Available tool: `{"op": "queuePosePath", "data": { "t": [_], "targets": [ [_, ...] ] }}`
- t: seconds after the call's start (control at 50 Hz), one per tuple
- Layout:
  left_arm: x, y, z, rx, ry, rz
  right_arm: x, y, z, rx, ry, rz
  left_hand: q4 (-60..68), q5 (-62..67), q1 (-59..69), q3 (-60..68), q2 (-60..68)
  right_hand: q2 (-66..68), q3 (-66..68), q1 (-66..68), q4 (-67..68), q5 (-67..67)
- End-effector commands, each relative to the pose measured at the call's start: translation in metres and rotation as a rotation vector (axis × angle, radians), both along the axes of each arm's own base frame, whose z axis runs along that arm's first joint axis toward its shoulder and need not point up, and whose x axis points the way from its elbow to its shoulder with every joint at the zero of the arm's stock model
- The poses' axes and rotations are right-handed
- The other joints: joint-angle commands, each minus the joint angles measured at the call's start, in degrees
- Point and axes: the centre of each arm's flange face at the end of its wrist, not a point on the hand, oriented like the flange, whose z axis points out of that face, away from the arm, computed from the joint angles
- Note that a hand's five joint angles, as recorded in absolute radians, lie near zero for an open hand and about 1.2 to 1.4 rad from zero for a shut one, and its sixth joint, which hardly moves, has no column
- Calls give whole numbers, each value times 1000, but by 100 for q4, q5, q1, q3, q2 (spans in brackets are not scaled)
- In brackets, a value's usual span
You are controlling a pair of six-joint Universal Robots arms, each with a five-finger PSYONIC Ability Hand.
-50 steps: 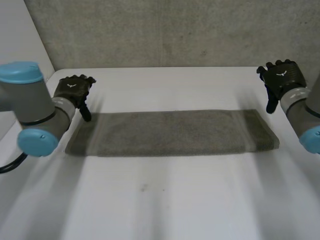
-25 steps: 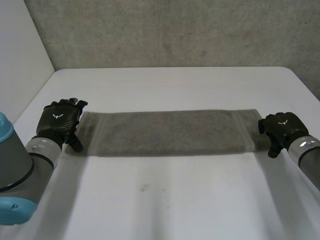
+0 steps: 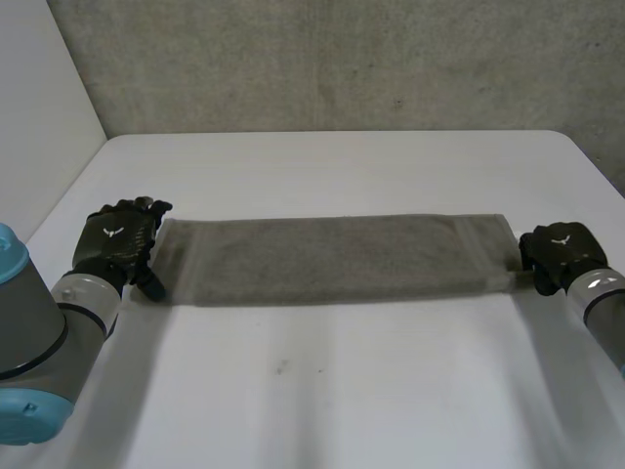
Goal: Fold the towel.
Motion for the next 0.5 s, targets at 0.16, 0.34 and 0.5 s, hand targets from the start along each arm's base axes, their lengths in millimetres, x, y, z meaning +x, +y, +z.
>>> {"op": "queuePosePath", "data": {
  "t": [0.16, 0.34, 0.5],
  "targets": [
    [0, 3, -3, 10, -3, -2, -72, -20, 5, 45, 34, -177, 34, -169, 7, 40, 53, 1071, 1076, 102, 1065, 1120],
    [0, 4, -3, 13, -4, -2, -89, -23, 10, 48, 11, -151, 34, -169, 7, 40, 53, 1071, 1076, 102, 1065, 1120],
    [1, 5, -5, 16, -5, -2, -72, -12, 0, 78, -60, 5, 34, -169, 7, 40, 53, -2237, -2232, -3205, -2242, -2187]
  ]
}}
